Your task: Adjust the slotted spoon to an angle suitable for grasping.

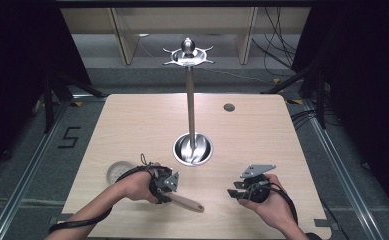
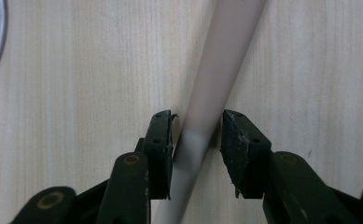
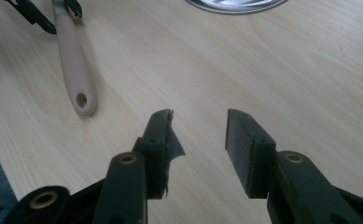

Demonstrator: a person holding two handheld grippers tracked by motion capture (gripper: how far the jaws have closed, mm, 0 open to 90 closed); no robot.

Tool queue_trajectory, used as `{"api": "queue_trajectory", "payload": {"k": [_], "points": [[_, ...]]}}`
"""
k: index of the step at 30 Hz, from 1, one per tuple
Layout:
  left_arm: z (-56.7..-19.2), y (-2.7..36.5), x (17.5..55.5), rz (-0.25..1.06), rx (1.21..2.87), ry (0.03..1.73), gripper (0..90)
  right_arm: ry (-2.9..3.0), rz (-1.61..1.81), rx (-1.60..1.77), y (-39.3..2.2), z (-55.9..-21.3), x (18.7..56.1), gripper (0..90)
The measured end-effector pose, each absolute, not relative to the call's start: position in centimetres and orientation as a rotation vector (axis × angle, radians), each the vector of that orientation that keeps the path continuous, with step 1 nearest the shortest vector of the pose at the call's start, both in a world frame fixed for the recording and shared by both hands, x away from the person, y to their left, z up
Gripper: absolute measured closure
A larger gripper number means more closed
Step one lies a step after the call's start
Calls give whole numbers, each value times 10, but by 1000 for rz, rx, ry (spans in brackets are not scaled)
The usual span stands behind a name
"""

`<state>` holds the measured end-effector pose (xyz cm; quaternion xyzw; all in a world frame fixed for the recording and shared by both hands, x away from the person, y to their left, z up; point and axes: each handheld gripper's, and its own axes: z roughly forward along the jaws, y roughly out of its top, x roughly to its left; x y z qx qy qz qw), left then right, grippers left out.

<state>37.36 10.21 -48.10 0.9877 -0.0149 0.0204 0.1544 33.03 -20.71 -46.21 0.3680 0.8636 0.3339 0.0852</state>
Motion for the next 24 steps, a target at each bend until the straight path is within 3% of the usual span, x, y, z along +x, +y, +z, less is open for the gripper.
{"api": "queue_trajectory", "payload": {"k": [11, 17, 24], "points": [[-481, 93, 371, 49, 2873, -86, 679, 2582, 999, 1106, -206, -462, 330, 606], [-478, 88, 375, 57, 2942, -243, 705, 2587, 999, 1122, -206, -462, 329, 602], [-476, 82, 374, 102, 2983, -294, 740, 2560, 1015, 1098, -207, -464, 331, 598]]}}
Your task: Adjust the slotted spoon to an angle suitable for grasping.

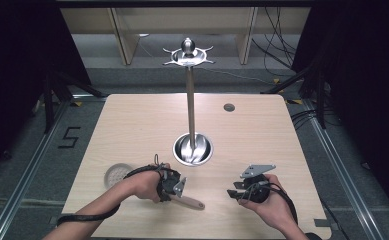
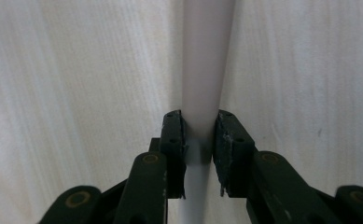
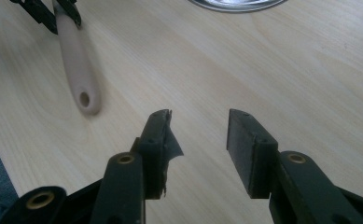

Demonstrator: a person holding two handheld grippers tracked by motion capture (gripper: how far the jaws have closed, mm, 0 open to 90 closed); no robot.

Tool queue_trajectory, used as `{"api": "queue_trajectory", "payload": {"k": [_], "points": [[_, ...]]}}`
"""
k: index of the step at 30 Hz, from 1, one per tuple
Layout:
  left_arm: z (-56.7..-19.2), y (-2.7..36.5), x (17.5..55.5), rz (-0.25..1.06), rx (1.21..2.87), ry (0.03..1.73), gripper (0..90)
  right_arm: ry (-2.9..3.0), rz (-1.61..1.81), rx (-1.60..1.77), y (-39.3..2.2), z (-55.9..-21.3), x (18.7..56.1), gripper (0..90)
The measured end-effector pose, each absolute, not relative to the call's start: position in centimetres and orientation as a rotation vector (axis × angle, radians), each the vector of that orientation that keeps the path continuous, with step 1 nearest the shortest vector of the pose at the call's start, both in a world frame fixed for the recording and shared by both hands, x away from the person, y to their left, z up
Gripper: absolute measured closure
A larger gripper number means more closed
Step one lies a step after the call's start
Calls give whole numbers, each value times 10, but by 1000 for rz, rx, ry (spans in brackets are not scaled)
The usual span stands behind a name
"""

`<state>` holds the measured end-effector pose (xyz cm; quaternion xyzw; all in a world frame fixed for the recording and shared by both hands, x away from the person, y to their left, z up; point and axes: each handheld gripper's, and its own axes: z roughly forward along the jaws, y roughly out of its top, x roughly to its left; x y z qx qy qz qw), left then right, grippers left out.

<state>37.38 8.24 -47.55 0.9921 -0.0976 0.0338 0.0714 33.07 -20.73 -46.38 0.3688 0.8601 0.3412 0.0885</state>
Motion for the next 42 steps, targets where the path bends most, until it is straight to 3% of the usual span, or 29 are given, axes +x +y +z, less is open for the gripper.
{"api": "queue_trajectory", "payload": {"k": [12, 18, 26, 42], "points": [[-445, 97, 371, 261, 2821, -142, 744, 2416, 1087, 1255, -224, -455, 335, 592], [-421, 118, 370, 323, 2627, 85, 745, 2343, 1137, 1343, -231, -455, 338, 584], [-394, 148, 367, 387, 2469, 255, 745, 2330, 1159, 1379, -232, -455, 338, 574], [-380, 199, 346, 460, 2008, 705, 746, 2302, 1213, 1360, -235, -455, 339, 572]]}}
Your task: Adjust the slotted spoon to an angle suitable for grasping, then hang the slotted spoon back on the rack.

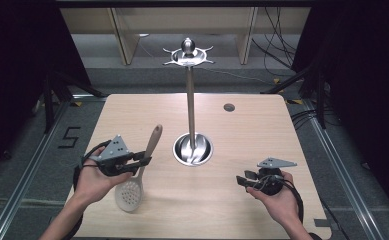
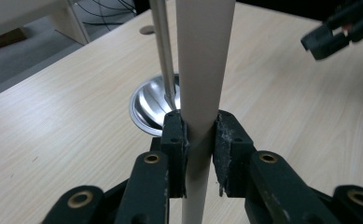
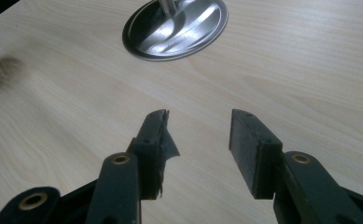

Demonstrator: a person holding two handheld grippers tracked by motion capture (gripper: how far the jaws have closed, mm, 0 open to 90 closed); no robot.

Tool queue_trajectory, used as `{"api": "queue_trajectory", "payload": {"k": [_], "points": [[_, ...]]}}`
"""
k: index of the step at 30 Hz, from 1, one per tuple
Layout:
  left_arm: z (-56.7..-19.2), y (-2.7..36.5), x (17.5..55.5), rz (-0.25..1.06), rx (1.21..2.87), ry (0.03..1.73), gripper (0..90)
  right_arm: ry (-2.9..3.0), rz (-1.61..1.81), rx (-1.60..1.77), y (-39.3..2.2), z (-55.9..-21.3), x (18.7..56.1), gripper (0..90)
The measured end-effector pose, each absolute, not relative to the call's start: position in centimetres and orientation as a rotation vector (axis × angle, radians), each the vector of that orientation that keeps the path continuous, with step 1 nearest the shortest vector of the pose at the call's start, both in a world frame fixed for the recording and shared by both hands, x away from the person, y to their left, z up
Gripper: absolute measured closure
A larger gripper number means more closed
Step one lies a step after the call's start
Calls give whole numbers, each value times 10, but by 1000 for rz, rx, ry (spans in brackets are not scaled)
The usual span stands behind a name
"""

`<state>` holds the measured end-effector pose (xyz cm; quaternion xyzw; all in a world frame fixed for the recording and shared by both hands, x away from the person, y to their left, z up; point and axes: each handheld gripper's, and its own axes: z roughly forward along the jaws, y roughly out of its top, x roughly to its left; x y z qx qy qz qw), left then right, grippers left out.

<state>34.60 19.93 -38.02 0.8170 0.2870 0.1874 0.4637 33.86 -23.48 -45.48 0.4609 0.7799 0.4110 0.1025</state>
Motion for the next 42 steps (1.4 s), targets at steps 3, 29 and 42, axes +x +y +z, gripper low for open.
{"api": "queue_trajectory", "payload": {"k": [3, 29, 42], "points": [[-380, 205, 341, 458, 1909, 781, 746, 2299, 1193, 1376, -235, -454, 338, 571], [-347, 199, 340, 582, 1673, 878, 747, 2247, 1228, 1432, -241, -453, 339, 560], [-347, 186, 348, 600, 1673, 880, 747, 2241, 1181, 1396, -250, -452, 342, 544]]}}
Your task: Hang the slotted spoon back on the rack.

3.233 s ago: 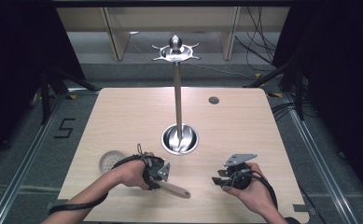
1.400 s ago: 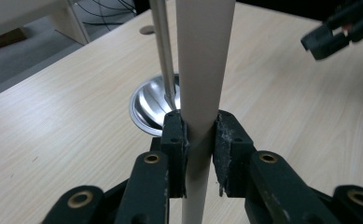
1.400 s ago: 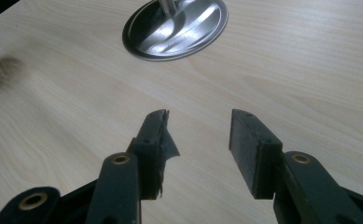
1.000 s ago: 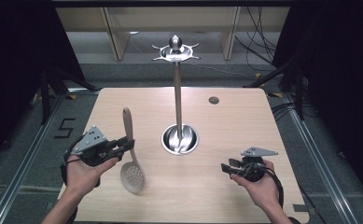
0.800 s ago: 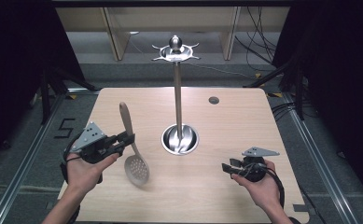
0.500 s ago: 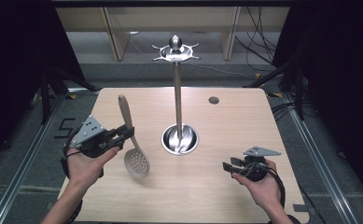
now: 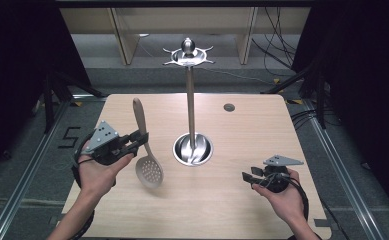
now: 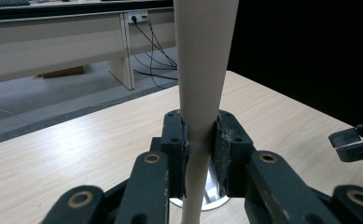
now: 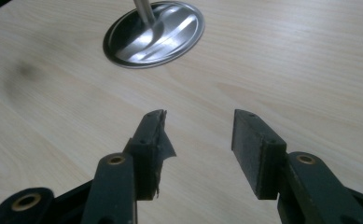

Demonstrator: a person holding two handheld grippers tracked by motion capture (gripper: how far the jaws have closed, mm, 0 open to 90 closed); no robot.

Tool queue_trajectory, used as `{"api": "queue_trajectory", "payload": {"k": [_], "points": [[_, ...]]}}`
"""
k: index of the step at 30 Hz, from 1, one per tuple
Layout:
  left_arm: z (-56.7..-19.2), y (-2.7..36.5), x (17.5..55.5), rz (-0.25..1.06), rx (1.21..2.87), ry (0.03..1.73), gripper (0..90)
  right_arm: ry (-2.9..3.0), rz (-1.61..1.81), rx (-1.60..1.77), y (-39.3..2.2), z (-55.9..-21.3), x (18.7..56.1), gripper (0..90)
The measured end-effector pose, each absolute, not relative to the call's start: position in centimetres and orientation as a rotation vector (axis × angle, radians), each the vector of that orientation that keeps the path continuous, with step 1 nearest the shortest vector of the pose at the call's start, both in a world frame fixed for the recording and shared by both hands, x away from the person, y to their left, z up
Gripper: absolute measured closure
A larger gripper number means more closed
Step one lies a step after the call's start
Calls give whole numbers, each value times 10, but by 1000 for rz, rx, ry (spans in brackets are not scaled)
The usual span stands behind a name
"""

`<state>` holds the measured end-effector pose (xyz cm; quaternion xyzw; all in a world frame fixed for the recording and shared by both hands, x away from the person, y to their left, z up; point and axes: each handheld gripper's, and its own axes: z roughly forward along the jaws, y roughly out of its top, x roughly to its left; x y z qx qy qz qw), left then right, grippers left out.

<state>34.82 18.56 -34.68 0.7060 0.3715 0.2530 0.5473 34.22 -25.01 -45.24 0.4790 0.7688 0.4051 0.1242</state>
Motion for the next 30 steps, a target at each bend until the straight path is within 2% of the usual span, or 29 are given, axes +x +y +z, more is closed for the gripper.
{"api": "queue_trajectory", "payload": {"k": [16, 30], "points": [[-340, 182, 345, 587, 1699, 837, 746, 2192, 1110, 1382, -260, -452, 346, 521], [-326, 187, 359, 590, 1758, 769, 746, 2208, 1098, 1384, -259, -453, 345, 516]]}}
